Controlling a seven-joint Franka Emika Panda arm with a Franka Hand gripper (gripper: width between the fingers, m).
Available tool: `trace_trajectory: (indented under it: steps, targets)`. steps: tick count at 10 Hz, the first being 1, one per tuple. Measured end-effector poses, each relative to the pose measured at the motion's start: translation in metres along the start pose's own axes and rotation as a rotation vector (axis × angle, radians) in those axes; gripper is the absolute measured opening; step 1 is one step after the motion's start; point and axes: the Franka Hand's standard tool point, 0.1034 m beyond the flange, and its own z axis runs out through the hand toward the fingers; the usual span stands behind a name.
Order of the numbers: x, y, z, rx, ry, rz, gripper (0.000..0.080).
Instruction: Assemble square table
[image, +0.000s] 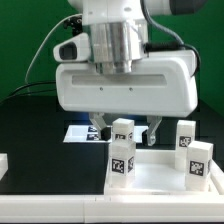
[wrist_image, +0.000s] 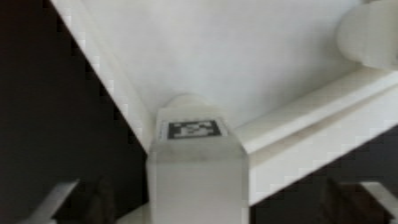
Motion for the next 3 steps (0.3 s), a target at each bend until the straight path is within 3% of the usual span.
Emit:
trace_trajectory:
  steps: [3]
  targets:
    - [0.0011, -0.0062, -0.0078, 0.005, -0.018, 0.006, 0.0648]
